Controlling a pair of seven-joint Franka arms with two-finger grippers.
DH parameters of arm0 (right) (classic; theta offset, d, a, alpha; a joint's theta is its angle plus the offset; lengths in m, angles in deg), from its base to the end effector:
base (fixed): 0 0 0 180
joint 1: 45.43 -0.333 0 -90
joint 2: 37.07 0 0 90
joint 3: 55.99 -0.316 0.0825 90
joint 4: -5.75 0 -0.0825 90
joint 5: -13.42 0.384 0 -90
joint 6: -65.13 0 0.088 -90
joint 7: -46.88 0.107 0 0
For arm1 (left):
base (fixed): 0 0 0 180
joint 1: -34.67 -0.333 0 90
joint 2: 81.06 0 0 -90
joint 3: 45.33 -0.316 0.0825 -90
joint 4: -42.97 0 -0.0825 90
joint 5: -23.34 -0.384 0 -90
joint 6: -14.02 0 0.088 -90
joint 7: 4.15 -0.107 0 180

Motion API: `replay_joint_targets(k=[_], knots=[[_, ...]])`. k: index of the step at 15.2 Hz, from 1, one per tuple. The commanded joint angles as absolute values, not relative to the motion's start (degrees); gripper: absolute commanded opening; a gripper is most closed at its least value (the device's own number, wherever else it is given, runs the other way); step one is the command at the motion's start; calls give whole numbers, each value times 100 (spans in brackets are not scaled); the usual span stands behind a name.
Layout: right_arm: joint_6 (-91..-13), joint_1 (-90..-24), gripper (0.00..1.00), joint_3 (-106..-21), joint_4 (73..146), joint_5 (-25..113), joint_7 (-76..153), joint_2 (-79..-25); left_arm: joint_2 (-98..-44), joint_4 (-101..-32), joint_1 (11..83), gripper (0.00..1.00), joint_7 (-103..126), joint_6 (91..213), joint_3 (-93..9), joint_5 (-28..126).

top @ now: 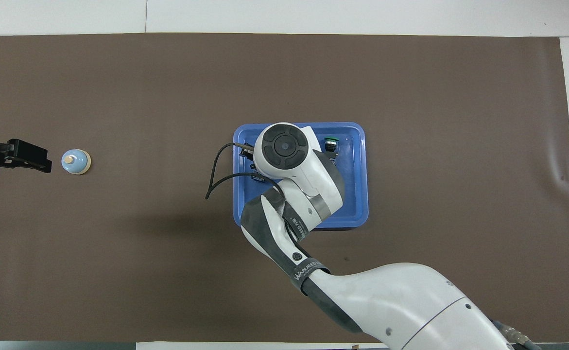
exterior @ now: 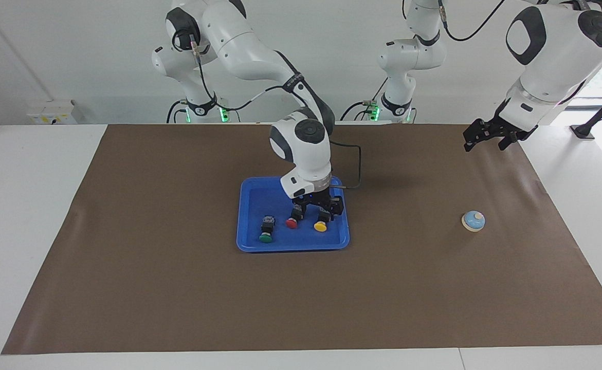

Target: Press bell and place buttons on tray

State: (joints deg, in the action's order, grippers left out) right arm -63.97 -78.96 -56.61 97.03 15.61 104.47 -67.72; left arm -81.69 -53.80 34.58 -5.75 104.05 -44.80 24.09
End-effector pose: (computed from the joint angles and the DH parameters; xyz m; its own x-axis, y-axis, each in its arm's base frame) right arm 0.5812 0.3942 0.3346 0.9062 -0.4215 0.0346 -0.4145 -0.9014 -0.1253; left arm 0.5457 -0.0056 0.5751 0.9937 -0.0355 -0.1060 -0.0340 -0.9993 0.0159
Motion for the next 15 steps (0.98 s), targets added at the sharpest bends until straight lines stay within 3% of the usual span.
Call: replay_joint_targets(k=[1,8,15], knots=[[-5899,-7383,100,-5704,9760,1702,9815,-6319,-8203,-5353,3493,100,-521,10314,-4524,2440],[-4466,-5714,100,-5704,9760,1720,6371,-5501,-8203,-5353,3493,100,-521,10314,-4524,2440],[-3464,-4948,100,-5643,9716,1693,4479,-4991,-8203,-5353,3493,100,-521,10314,-4524,2440]])
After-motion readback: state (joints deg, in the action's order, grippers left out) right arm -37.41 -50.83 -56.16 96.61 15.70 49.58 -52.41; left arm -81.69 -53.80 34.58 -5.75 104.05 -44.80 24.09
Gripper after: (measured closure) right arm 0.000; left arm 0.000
